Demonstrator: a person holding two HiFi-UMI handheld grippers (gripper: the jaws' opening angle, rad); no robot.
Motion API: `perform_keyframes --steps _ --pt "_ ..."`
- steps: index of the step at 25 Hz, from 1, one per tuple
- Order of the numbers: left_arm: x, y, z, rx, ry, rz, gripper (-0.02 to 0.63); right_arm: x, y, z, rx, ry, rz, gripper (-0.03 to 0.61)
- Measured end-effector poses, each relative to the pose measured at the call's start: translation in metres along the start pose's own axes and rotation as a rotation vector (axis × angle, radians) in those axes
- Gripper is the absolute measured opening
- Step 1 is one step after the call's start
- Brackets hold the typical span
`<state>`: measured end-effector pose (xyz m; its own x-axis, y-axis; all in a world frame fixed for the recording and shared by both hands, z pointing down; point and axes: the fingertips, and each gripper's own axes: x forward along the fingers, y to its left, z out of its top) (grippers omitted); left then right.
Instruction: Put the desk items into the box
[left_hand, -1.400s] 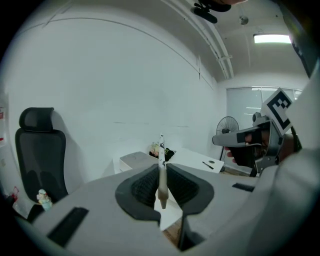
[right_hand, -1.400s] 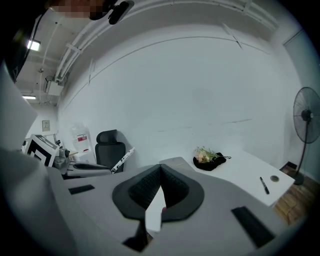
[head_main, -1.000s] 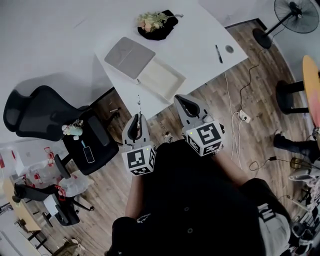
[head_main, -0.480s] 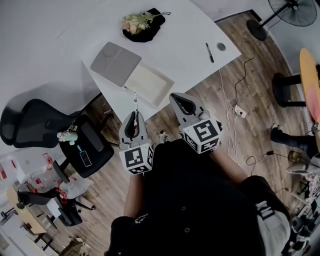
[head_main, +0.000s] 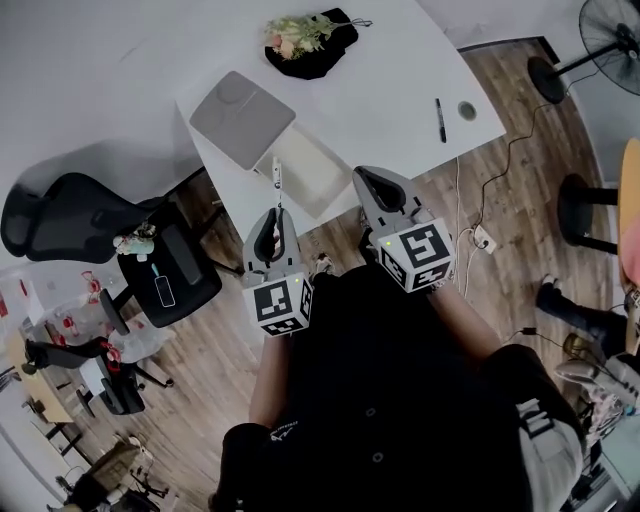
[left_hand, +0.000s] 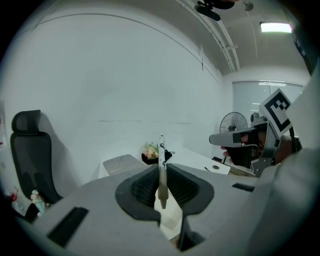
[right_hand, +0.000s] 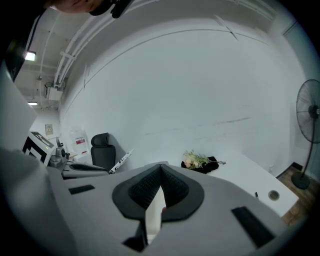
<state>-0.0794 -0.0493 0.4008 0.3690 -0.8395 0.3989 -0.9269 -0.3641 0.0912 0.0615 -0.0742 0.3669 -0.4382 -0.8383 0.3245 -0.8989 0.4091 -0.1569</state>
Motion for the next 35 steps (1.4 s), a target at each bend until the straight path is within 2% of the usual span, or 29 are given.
perform_keyframes --steps 12,22,27,35 --pt "0.035 -0.009 -0.035 -0.117 0.108 0.161 0.057 0.022 -0.023 0.008 -0.065 0.029 0.172 -0.002" --pt "0.081 -0.019 -0.058 -0.162 0.187 0.278 0.057 0.043 -0.056 -0.004 -0.075 0.084 0.293 -0.002" --pt "0.101 -0.024 -0.075 -0.234 0.234 0.315 0.057 0.048 -0.075 -0.008 -0.061 0.102 0.304 -0.002" --pt "0.126 -0.015 -0.102 -0.261 0.314 0.367 0.057 0.058 -0.09 -0.015 -0.047 0.129 0.293 -0.002"
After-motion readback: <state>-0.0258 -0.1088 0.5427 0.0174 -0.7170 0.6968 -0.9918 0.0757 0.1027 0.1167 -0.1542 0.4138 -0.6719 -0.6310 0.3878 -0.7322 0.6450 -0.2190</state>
